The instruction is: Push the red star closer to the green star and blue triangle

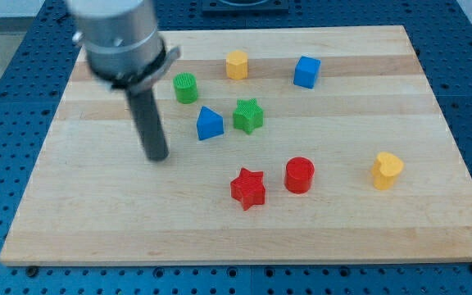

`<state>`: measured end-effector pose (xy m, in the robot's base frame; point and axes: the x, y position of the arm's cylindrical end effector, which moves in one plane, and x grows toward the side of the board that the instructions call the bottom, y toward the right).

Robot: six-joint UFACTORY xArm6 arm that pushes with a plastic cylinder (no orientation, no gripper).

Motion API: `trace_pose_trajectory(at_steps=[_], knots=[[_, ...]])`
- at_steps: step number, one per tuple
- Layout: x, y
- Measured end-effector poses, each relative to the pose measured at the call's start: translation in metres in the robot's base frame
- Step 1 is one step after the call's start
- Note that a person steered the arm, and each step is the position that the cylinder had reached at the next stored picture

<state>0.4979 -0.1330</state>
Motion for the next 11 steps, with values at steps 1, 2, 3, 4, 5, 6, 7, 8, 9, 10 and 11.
trace_pose_trajectory(at_steps=[1, 2, 3, 4, 5, 6, 7, 8, 9, 10, 11], knots=[[0.043, 0.003], [0.067, 0.049], [0.088, 0.112], [0.084, 0.142], [0.068, 0.130], [0.056, 0.127], [0.037, 0.127], [0.021, 0.127], [0.016, 0.127], [-0.003, 0.128], [-0.005, 0.129]])
